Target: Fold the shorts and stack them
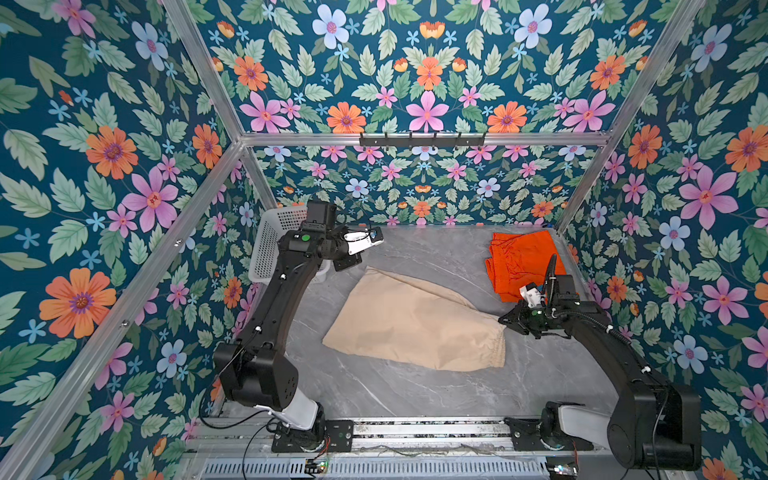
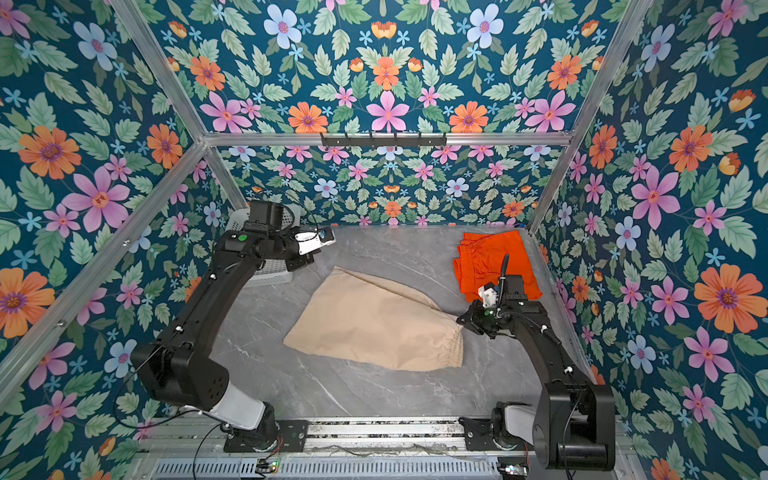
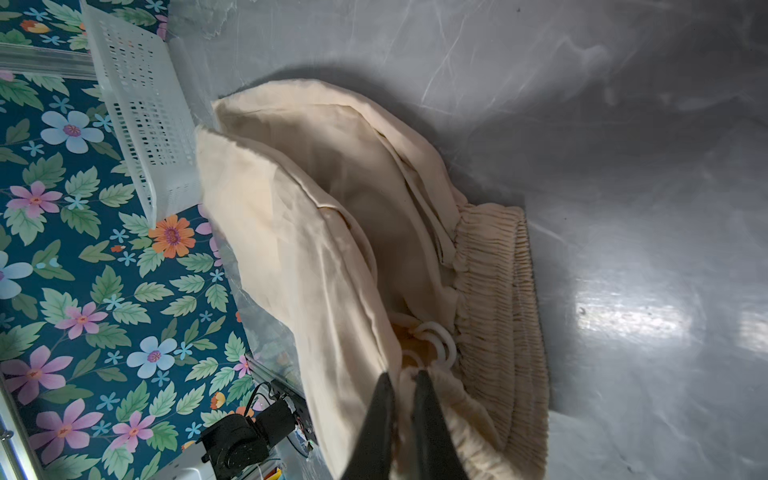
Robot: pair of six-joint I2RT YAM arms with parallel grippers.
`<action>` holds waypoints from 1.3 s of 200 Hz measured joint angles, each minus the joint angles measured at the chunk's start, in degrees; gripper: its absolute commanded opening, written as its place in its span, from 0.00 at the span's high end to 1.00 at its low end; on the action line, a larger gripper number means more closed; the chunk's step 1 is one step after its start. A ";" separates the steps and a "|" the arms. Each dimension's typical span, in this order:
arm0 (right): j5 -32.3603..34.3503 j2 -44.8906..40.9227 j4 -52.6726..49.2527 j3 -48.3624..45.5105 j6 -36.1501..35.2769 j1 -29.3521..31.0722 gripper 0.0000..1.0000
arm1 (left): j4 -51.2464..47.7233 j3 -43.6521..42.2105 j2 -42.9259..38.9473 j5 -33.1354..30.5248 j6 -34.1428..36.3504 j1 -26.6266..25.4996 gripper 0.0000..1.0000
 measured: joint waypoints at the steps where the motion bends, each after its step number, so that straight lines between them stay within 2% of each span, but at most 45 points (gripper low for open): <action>1: 0.00 -0.15 -0.02 -0.02 0.09 0.02 0.97 | 0.04 -0.13 -0.28 -0.02 0.00 0.00 1.00; 12: 0.00 -1.11 0.04 -0.31 0.15 0.02 0.97 | 0.46 -1.55 -2.36 -0.35 -0.28 0.02 1.00; 41: -0.02 -1.68 0.09 -1.07 0.39 0.07 0.97 | 2.23 -7.39 -4.63 -1.42 -1.40 0.02 0.74; 68: -0.24 -1.07 0.35 -0.94 0.59 0.07 0.96 | 3.02 -8.81 0.72 -1.22 -3.02 0.02 0.53; 85: -0.35 -0.17 0.35 -0.33 0.57 0.07 0.94 | 3.15 -7.30 6.43 -0.81 -3.85 0.07 0.47; 113: -0.63 1.42 0.28 -0.02 0.42 0.04 0.94 | 2.97 -2.91 16.46 0.87 -3.82 0.28 0.44; 170: 0.28 3.91 -0.11 0.33 0.28 0.04 0.93 | 2.47 11.50 34.97 4.31 -2.34 0.22 0.40; 204: 0.63 4.98 -0.04 0.55 0.28 0.04 0.93 | 1.44 14.32 39.69 4.42 -0.63 -0.04 0.37; 260: 0.66 5.11 0.17 0.57 0.13 0.04 0.93 | 0.22 14.43 43.67 2.62 0.70 -0.09 0.36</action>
